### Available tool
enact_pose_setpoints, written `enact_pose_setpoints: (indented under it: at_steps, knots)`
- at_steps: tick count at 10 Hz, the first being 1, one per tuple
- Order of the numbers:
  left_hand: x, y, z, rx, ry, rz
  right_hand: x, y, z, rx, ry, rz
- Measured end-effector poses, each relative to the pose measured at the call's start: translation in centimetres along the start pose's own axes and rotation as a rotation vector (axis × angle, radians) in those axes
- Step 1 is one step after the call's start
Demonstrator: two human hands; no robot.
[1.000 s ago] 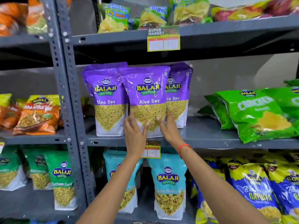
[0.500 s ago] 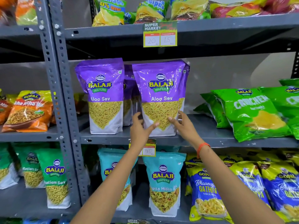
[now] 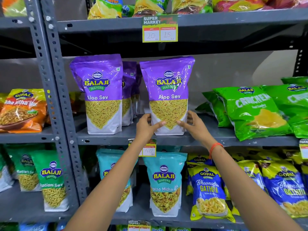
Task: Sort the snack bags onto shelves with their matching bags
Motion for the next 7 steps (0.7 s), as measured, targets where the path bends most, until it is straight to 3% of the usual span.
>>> enact_pose_setpoints:
  at_steps: [6,7]
  knots:
    - [-0.6,0.0,-0.2,-0.113,-0.064,0.003,-0.5,1.1,0.6,-0.051,0.005,-0.102]
    - [-0.1,0.7,-0.2,-0.172,0.004,-0.041,-0.5,0.6,0.8,-0.065,0.095,-0.139]
Point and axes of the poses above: each hand's wrist, its own x-axis away from the middle knuckle, its own z-axis out of the back of the hand, y = z × x, the point moved 5 cm from there along -x, towards the middle knuckle
